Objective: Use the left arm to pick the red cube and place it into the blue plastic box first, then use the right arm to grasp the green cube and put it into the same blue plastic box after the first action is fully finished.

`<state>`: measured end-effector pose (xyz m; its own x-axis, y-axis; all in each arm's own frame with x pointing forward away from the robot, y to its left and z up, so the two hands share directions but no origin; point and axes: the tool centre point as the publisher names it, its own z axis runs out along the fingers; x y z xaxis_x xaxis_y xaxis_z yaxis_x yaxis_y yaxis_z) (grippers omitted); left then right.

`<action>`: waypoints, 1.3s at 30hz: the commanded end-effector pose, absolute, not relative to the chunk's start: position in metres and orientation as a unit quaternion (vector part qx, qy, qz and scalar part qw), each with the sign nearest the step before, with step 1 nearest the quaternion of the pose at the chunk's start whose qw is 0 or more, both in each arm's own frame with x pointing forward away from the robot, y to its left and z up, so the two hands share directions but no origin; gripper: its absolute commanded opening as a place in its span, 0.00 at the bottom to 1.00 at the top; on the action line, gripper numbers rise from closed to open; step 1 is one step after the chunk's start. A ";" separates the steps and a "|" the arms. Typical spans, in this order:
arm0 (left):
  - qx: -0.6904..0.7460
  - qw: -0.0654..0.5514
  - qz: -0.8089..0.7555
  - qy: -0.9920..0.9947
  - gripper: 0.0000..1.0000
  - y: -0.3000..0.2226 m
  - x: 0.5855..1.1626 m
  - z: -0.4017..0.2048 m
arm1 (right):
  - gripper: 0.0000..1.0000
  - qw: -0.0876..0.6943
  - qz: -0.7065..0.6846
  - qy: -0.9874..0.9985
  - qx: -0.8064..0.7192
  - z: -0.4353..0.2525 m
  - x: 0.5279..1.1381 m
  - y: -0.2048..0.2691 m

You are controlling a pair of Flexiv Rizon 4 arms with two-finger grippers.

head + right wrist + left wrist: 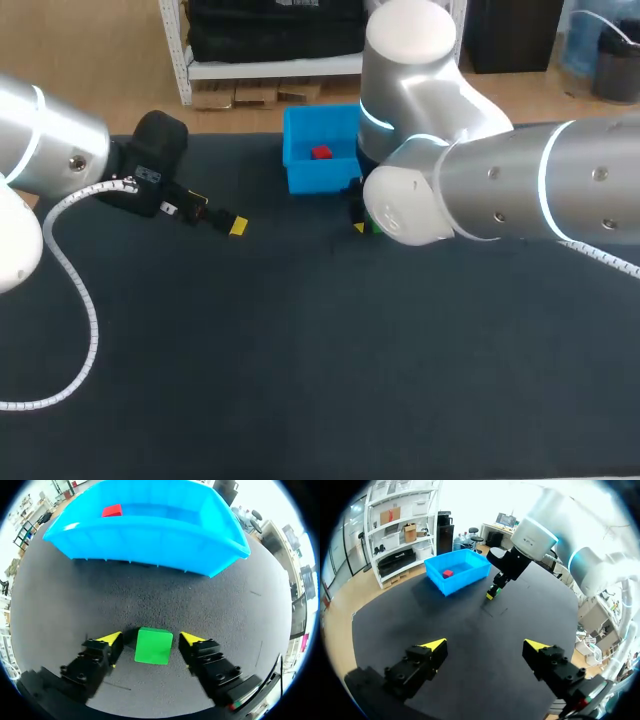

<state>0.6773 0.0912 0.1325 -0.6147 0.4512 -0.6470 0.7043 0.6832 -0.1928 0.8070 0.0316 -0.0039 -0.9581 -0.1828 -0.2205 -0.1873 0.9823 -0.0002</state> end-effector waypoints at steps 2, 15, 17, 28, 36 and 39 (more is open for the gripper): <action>0.332 0.290 -0.223 0.869 1.00 0.093 0.676 0.132 | 0.00 0.111 0.009 0.989 -0.092 -0.005 0.808 0.032; 0.332 0.290 -0.223 0.869 1.00 0.093 0.676 0.132 | 0.00 0.119 0.010 0.989 -0.083 0.004 0.809 0.028; 0.332 0.290 -0.223 0.869 1.00 0.093 0.676 0.132 | 0.00 0.126 0.014 0.988 -0.082 0.012 0.810 0.028; 0.332 0.290 -0.223 0.869 1.00 0.093 0.676 0.132 | 0.00 0.169 0.023 0.982 -0.081 0.071 0.809 0.030; 0.332 0.290 -0.223 0.869 1.00 0.093 0.676 0.132 | 0.00 0.193 0.029 0.977 -0.081 0.104 0.801 0.030; 0.332 0.290 -0.223 0.869 1.00 0.093 0.676 0.132 | 0.00 0.198 0.032 0.976 -0.080 0.106 0.798 0.030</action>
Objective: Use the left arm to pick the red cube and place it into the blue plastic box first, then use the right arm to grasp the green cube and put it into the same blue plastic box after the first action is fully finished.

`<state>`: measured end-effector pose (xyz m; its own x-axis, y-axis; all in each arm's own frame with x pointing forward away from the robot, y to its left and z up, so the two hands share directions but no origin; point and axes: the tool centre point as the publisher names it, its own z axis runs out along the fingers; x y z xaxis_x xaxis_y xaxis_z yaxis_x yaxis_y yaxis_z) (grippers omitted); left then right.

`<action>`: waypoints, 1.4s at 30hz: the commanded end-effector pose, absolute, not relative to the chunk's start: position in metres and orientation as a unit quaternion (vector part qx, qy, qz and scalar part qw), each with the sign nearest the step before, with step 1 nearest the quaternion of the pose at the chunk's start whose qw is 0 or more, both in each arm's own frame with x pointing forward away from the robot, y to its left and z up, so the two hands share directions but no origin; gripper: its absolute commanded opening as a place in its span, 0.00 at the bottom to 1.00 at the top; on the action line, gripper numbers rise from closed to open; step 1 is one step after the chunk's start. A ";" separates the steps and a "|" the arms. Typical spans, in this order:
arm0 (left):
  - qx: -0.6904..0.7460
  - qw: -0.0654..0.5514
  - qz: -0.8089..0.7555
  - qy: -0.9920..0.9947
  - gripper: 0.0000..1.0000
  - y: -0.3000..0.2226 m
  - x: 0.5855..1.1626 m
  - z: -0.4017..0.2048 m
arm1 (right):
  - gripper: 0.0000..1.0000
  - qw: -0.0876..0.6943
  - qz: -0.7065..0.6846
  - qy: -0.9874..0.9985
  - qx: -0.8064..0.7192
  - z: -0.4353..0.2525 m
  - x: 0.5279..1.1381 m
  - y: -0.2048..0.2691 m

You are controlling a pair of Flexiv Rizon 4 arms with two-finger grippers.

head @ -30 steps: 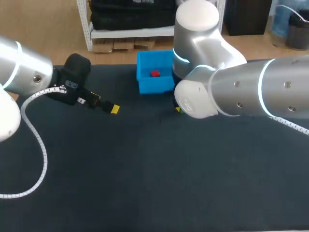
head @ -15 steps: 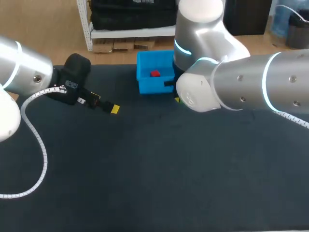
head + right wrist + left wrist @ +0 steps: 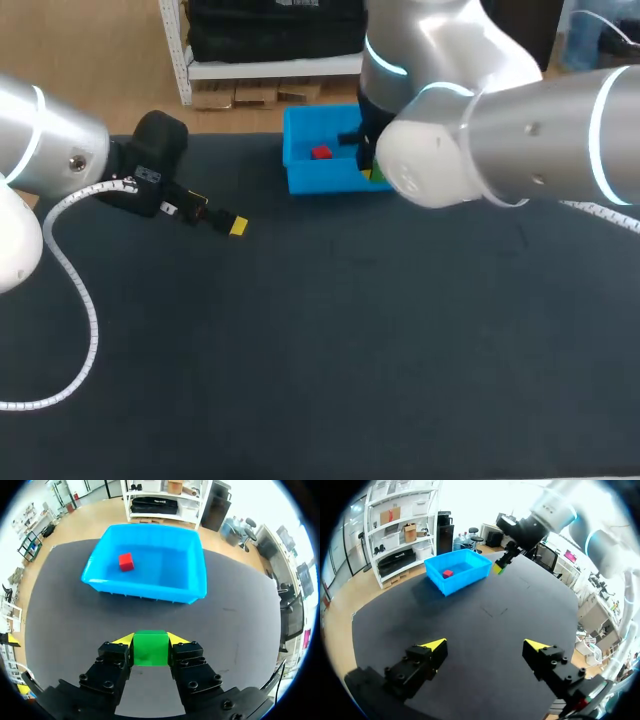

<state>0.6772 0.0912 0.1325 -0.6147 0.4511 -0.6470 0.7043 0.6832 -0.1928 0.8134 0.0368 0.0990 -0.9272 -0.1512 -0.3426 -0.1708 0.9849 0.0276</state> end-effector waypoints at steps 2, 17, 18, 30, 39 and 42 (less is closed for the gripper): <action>0.332 0.290 -0.223 0.869 1.00 0.093 0.676 0.132 | 0.00 0.202 0.034 0.976 -0.078 0.107 0.795 0.030; 0.332 0.290 -0.223 0.869 1.00 0.093 0.676 0.132 | 0.00 0.288 0.079 0.951 -0.076 0.131 0.795 0.036; 0.332 0.290 -0.223 0.869 1.00 0.093 0.676 0.132 | 0.00 0.291 0.078 0.950 -0.075 0.131 0.795 0.036; 0.332 0.290 -0.223 0.869 1.00 0.093 0.676 0.132 | 0.00 0.313 0.091 0.943 -0.074 0.139 0.802 0.037; 0.332 0.290 -0.223 0.869 1.00 0.093 0.676 0.132 | 0.00 0.314 0.094 0.942 -0.078 0.140 0.822 0.046; 0.332 0.290 -0.223 0.869 1.00 0.093 0.676 0.132 | 0.00 0.314 0.094 0.941 -0.080 0.140 0.831 0.051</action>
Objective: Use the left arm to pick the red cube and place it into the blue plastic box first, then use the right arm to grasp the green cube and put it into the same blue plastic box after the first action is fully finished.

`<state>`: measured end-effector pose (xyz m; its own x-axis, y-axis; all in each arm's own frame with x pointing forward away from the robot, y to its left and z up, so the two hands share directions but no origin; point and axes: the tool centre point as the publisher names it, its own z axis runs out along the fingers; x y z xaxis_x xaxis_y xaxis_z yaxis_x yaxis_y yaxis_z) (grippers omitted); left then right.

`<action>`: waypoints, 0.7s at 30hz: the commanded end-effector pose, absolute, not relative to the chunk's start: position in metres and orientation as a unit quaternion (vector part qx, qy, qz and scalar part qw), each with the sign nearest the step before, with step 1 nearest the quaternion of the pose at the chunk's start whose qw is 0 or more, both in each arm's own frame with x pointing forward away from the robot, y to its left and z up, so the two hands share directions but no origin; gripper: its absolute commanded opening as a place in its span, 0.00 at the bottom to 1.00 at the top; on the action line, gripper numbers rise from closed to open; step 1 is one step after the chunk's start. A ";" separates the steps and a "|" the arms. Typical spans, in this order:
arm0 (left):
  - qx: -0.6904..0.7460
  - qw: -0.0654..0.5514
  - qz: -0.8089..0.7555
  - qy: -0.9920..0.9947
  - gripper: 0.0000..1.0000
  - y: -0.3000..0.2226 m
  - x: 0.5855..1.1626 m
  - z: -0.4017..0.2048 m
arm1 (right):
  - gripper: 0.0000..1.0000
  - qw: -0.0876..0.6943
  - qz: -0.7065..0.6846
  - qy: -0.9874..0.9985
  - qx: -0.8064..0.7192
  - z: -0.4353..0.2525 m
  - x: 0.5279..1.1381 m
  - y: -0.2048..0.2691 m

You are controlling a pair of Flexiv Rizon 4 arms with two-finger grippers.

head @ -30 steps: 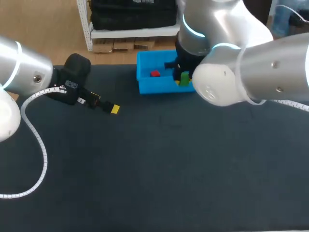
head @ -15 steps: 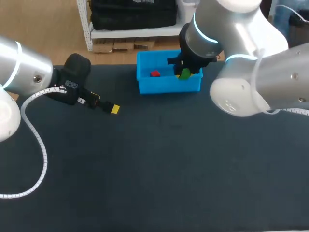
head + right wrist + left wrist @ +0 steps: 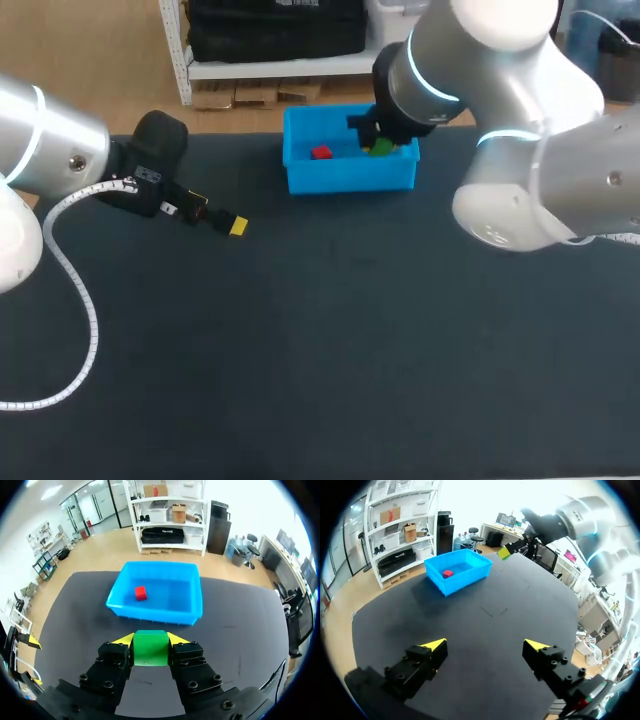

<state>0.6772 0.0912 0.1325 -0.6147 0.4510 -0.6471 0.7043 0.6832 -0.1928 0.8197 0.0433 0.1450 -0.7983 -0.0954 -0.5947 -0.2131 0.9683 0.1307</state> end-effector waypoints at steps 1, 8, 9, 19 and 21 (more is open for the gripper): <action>0.332 0.290 -0.223 0.869 1.00 0.093 0.676 0.132 | 0.00 0.313 0.094 0.941 -0.082 0.139 0.834 0.052; 0.332 0.290 -0.223 0.869 1.00 0.093 0.676 0.132 | 0.00 0.311 0.093 0.942 -0.086 0.131 0.860 0.059; 0.332 0.290 -0.223 0.869 1.00 0.093 0.676 0.132 | 0.00 0.311 0.092 0.942 -0.086 0.129 0.864 0.060; 0.332 0.290 -0.223 0.869 1.00 0.093 0.676 0.132 | 0.00 0.306 0.089 0.945 -0.077 0.109 0.907 0.060; 0.332 0.290 -0.223 0.869 1.00 0.093 0.676 0.132 | 0.00 0.304 0.086 0.946 -0.077 0.104 0.915 0.061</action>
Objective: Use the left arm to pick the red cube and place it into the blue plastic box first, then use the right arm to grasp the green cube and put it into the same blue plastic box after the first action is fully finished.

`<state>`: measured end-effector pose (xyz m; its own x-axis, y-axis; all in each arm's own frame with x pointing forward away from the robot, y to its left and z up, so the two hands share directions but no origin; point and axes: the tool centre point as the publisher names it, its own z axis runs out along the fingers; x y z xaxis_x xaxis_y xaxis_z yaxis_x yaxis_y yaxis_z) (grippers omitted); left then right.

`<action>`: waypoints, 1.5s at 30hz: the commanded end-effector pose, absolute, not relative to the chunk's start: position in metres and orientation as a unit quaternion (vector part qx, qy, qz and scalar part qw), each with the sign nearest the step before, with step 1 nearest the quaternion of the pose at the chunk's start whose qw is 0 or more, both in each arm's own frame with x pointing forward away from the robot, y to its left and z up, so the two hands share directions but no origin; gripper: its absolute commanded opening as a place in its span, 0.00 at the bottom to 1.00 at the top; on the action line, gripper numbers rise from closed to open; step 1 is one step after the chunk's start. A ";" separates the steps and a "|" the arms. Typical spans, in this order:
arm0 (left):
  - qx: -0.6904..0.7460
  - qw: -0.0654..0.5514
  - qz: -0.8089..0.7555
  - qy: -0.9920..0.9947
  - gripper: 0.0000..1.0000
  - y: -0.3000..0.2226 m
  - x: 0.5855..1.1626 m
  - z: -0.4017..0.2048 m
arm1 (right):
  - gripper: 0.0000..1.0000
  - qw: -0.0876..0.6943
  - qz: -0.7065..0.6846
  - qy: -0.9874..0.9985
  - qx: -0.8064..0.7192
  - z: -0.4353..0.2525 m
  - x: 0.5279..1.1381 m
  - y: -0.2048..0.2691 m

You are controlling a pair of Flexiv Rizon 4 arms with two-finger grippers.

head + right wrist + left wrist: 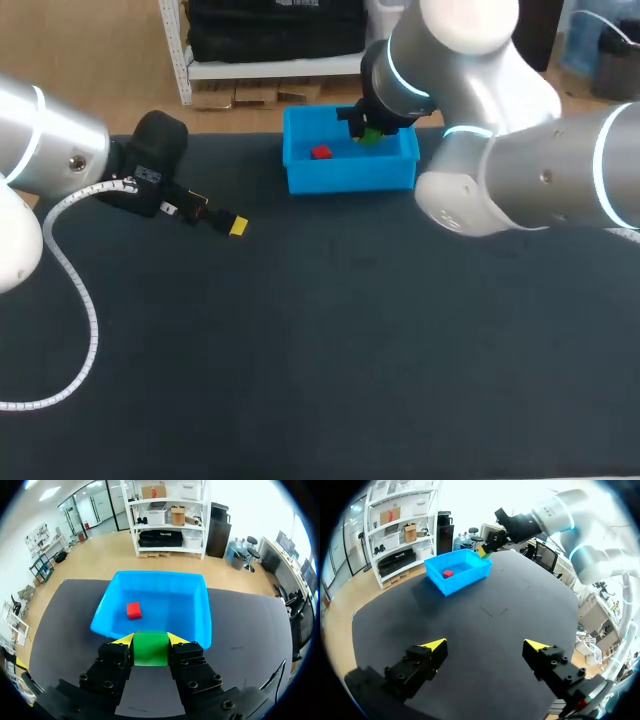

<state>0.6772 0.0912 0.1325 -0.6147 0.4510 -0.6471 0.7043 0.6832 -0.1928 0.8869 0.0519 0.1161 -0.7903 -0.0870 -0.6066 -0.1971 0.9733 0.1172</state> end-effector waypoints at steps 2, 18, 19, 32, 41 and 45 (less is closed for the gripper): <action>0.332 0.290 -0.223 0.869 1.00 0.093 0.676 0.132 | 0.00 0.304 0.084 0.946 -0.077 0.099 0.922 0.062; 0.332 0.290 -0.223 0.869 1.00 0.093 0.676 0.132 | 0.00 0.281 0.068 0.955 -0.069 0.060 0.952 0.058; 0.332 0.290 -0.223 0.869 1.00 0.093 0.676 0.132 | 0.00 0.280 0.068 0.955 -0.069 0.058 0.952 0.057; 0.332 0.290 -0.223 0.869 1.00 0.093 0.676 0.132 | 0.00 0.275 0.065 0.957 -0.061 0.057 0.955 0.054; 0.332 0.290 -0.223 0.869 1.00 0.093 0.676 0.132 | 1.00 0.267 0.063 0.960 -0.057 0.058 0.955 0.052; 0.332 0.290 -0.223 0.869 1.00 0.093 0.676 0.132 | 1.00 0.265 0.065 0.960 -0.057 0.065 0.952 0.051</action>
